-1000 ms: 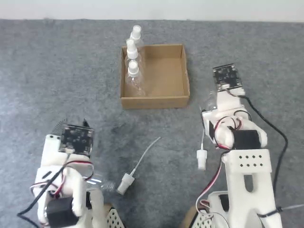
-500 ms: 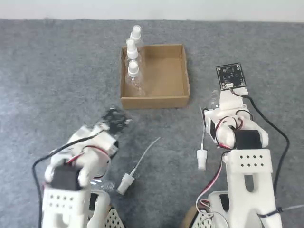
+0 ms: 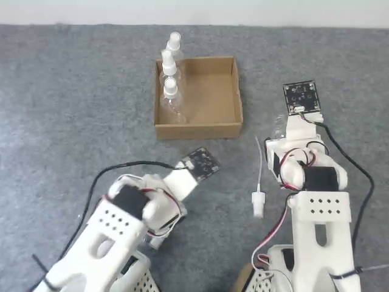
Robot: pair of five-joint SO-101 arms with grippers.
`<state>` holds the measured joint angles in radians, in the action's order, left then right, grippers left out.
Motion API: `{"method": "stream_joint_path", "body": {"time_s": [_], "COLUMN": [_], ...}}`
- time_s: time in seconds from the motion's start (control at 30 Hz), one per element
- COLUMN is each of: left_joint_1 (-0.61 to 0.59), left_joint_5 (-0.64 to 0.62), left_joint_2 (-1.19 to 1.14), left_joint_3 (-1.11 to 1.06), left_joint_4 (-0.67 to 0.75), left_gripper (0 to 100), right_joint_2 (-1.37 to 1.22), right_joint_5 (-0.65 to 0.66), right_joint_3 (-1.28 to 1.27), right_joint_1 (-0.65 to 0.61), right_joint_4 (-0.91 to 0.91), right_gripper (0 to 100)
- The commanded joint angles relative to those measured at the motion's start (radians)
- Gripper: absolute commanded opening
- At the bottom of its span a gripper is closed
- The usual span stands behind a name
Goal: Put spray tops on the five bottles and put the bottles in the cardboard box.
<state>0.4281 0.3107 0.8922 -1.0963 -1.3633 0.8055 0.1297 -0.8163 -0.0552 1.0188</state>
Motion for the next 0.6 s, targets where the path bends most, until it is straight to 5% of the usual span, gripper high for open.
{"method": "stream_joint_path", "body": {"time_s": [0.0, 0.57], "left_joint_1": [0.04, 0.035], "left_joint_5": [-0.015, -0.124], "left_joint_2": [-0.126, -0.486], "left_joint_3": [0.081, 0.088], "left_joint_4": [0.041, 0.31], "left_gripper": [15, 9], "right_joint_2": [0.027, 0.025], "right_joint_5": [-0.011, -0.011], "right_joint_3": [0.006, 0.006], "right_joint_1": [0.015, 0.015], "right_joint_4": [-0.019, -0.019], "right_gripper": [7.4, 7.4]}}
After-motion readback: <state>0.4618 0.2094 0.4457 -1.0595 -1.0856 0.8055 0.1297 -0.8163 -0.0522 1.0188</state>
